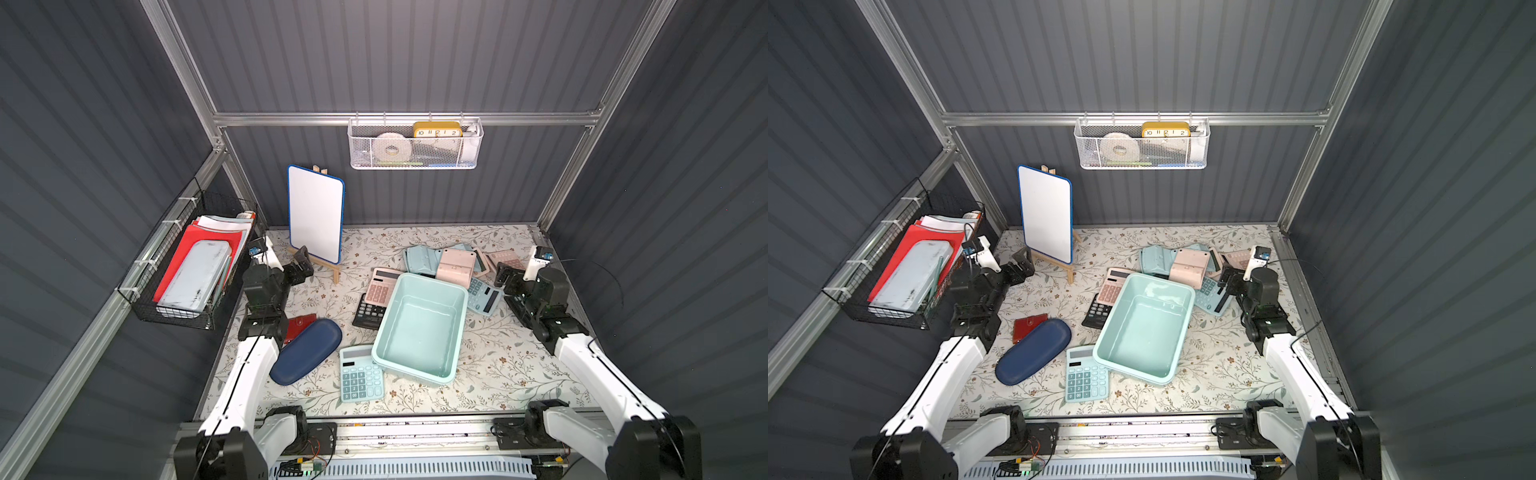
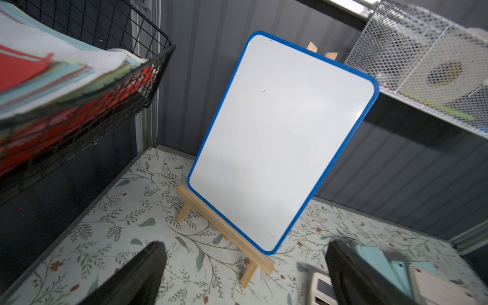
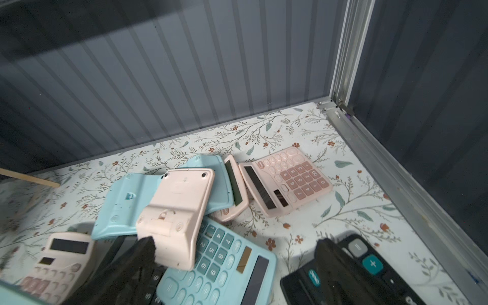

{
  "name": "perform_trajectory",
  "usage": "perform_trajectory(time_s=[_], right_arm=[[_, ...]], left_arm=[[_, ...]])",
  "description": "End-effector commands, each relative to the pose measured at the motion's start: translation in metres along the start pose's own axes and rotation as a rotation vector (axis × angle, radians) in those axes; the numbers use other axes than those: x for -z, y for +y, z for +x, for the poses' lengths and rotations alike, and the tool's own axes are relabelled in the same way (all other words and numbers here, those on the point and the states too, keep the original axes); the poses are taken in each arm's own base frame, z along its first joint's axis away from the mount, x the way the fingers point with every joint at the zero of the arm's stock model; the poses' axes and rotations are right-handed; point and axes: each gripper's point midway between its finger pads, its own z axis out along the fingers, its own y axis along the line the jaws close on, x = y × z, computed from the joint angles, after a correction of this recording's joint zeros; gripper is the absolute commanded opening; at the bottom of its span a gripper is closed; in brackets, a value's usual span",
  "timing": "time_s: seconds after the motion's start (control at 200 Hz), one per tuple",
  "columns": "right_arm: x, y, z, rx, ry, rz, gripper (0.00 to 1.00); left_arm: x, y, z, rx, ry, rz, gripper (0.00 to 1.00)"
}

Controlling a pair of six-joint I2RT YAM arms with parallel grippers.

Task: Put the calculator in the storage box
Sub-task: Move the distractor to the center of the board.

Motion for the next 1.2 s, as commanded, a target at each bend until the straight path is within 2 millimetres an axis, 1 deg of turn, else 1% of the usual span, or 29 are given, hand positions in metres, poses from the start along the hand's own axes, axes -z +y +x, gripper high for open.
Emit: perform_trajectory(time_s=[0.0, 0.13, 0.14, 0.2, 0.255, 0.32, 0.395, 0.47, 0.485, 0.5, 0.53, 0.59, 0.66, 0.815, 0.971, 1.021, 1.131, 1.196], right_arm=[[0.025, -0.001, 0.033, -0.114, 0.203, 0.017, 0.99], [0.05, -0.003, 0.046, -0.198, 0.316, 0.043, 0.99], [0.053, -0.005, 0.05, -0.204, 0.335, 0.052, 0.99], [0.064, -0.001, 0.054, -0.222, 0.369, 0.022, 0.99], [0.073, 0.002, 0.056, -0.242, 0.378, 0.0, 0.99], [0.083, 0.004, 0.057, -0.284, 0.388, -0.016, 0.99], [0.088, 0.008, 0.06, -0.312, 0.408, -0.045, 0.99], [0.091, 0.017, 0.066, -0.335, 0.459, -0.09, 0.99], [0.09, 0.017, 0.068, -0.339, 0.466, -0.09, 0.99], [0.092, 0.023, 0.07, -0.35, 0.488, -0.124, 0.99], [0.093, 0.029, 0.073, -0.361, 0.51, -0.154, 0.99], [0.095, 0.04, 0.079, -0.379, 0.543, -0.223, 0.99], [0.098, 0.05, 0.084, -0.409, 0.577, -0.279, 0.97], [0.101, 0.06, 0.097, -0.451, 0.646, -0.336, 0.95], [0.1, 0.066, 0.105, -0.445, 0.693, -0.358, 0.94], [0.1, 0.069, 0.108, -0.443, 0.708, -0.368, 0.94], [0.098, 0.074, 0.117, -0.429, 0.736, -0.382, 0.94], [0.097, 0.075, 0.121, -0.42, 0.75, -0.378, 0.94]], left_arm=[[0.028, -0.009, 0.019, 0.176, 0.186, -0.004, 0.99], [0.068, -0.023, 0.028, 0.292, 0.305, 0.005, 0.99], [0.071, -0.024, 0.029, 0.298, 0.311, 0.009, 0.99], [0.09, -0.032, 0.032, 0.332, 0.337, 0.038, 0.99], [0.105, -0.044, 0.033, 0.359, 0.345, 0.098, 1.0], [0.118, -0.06, 0.039, 0.398, 0.367, 0.192, 0.99], [0.127, -0.059, 0.049, 0.503, 0.392, 0.177, 1.0], [0.131, -0.054, 0.068, 0.643, 0.441, 0.136, 0.99], [0.131, -0.055, 0.07, 0.651, 0.448, 0.144, 0.99], [0.13, -0.058, 0.072, 0.656, 0.457, 0.162, 0.99], [0.129, -0.062, 0.079, 0.661, 0.492, 0.189, 0.99], [0.127, -0.058, 0.09, 0.674, 0.527, 0.163, 1.0], [0.13, -0.057, 0.113, 0.723, 0.593, 0.155, 1.0], [0.14, -0.04, 0.154, 0.757, 0.658, 0.063, 0.99], [0.136, -0.034, 0.198, 0.842, 0.771, 0.036, 0.99], [0.134, -0.03, 0.208, 0.848, 0.792, 0.011, 0.99], [0.131, -0.021, 0.22, 0.831, 0.81, -0.039, 0.99], [0.129, -0.014, 0.233, 0.83, 0.836, -0.077, 0.99]])
